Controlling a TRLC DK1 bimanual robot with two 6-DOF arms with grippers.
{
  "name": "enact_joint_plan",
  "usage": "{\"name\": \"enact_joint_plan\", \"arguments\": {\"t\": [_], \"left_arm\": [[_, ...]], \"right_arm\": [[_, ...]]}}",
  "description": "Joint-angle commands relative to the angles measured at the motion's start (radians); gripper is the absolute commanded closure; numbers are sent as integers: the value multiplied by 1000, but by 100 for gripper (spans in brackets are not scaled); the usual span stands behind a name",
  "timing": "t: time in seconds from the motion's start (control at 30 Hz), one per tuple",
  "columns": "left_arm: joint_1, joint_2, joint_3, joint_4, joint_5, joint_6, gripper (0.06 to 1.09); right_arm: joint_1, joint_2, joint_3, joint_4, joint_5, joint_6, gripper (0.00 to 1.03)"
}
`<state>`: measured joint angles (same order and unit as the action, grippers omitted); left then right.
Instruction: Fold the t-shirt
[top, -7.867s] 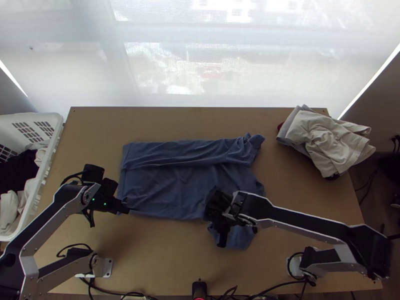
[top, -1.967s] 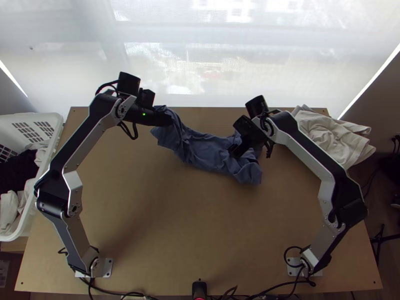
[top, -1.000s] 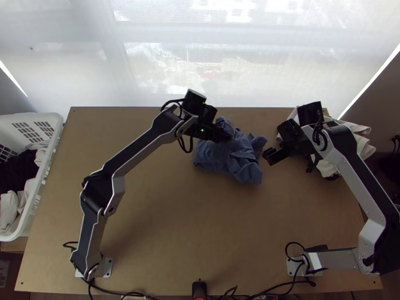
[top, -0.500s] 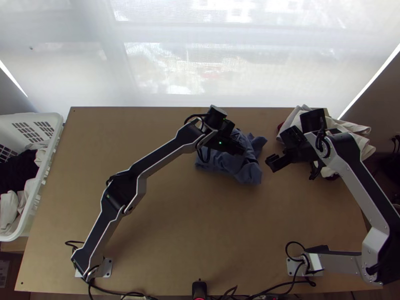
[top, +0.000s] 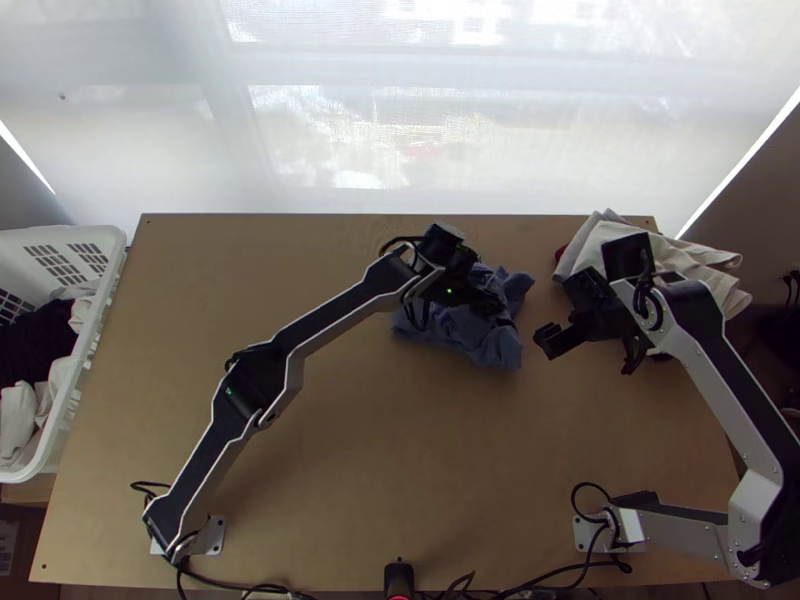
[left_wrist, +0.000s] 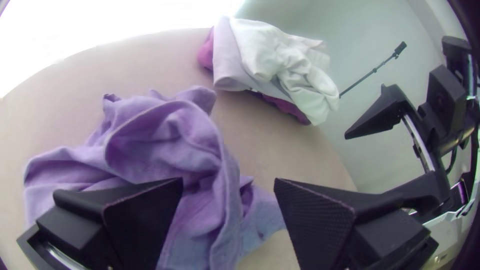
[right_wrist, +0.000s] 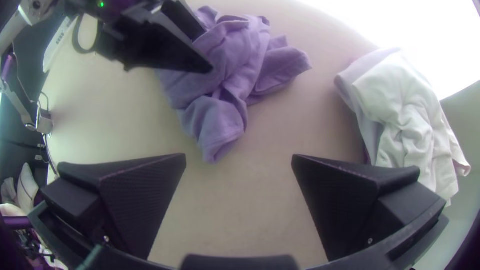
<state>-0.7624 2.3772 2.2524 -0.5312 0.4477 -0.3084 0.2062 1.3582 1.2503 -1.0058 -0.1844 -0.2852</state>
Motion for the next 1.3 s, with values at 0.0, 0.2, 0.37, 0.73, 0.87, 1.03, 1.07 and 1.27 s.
{"name": "enact_joint_plan", "arguments": {"t": [0.0,0.2,0.37,0.73,0.87,1.03,1.07,1.27], "left_arm": [[89,-138,-27,-125,2,35,10],[284,-292,-43,-368,71,129,10],[396,-332,-214,-438,75,235,10],[348,-372,-358,-385,75,219,10],[345,-392,-361,-397,75,215,10],[357,-406,-392,-400,72,221,10],[359,-409,-401,-400,72,221,10],[359,-431,-450,-392,71,224,10]], "right_arm": [[12,-5,-25,22,0,-8,4],[56,67,41,134,2,-65,4],[170,265,235,165,5,-63,4],[335,573,399,205,3,-28,5],[277,542,251,259,3,-29,5],[140,443,63,328,0,-46,5],[108,418,34,331,-4,-55,5],[-31,298,-88,340,-32,-89,5]]}}
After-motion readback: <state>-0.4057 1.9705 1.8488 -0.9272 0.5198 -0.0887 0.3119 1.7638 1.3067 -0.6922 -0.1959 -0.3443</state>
